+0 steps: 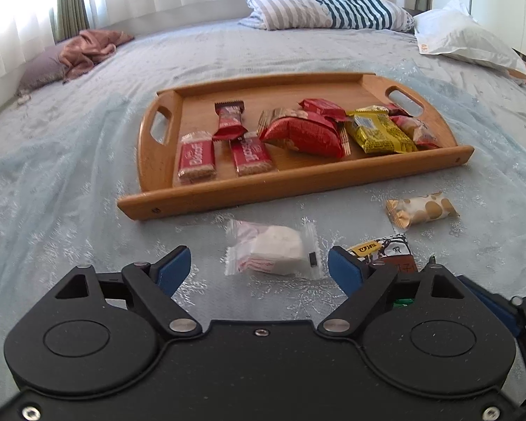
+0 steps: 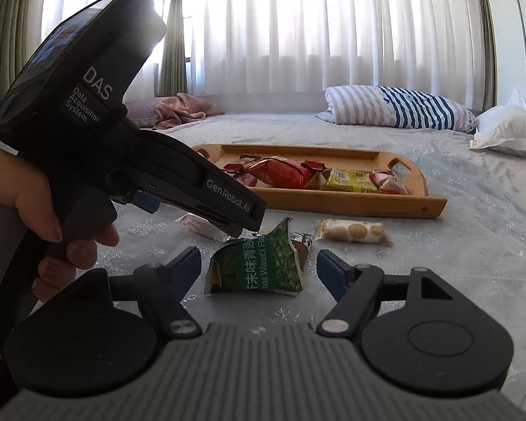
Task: Organize snacks
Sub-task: 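Withdraw both tools from the tray back over the remaining snacks, then grasp the white wrapped pastry with the left tool while the right tool grasps the green bag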
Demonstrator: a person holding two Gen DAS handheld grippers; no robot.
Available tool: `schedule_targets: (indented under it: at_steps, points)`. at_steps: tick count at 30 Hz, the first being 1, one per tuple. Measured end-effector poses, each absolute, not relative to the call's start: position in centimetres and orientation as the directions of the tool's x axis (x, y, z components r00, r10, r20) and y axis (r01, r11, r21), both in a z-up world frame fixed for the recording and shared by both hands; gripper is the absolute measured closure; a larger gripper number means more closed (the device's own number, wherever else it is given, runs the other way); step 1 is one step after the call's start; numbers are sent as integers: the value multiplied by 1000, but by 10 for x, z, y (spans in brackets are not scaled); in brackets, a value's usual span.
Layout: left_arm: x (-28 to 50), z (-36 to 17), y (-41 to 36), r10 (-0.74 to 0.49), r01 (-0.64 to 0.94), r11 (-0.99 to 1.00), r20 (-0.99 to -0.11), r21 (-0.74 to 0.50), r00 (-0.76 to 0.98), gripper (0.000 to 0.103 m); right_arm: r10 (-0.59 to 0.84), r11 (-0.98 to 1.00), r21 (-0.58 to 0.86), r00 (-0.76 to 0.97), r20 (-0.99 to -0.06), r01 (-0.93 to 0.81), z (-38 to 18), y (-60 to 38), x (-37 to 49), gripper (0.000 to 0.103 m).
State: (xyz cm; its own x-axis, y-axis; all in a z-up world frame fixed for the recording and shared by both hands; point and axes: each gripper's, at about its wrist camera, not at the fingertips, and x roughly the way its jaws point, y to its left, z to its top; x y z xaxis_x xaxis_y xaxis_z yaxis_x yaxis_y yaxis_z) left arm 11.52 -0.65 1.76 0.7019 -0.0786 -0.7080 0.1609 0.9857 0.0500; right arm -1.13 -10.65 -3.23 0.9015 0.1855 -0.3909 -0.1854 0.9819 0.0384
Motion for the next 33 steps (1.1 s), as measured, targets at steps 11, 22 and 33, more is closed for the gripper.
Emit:
schedule_targets:
  at_steps: [11,22,33]
  points:
    - [122,10,0,-134,158,987,-726,-35,675,52,207,978,67,893,-400,-197,-34,-106,-10,44]
    - [111,22,9,-165,159,984,-709,-75,686,66,196,981,77,898,-394,-180,-27,-113,-14,54]
    - [104,45,21,-152,144,987,-662,-66,734,66,169,986,77,909,-382,-151,-16,-120,-12,74]
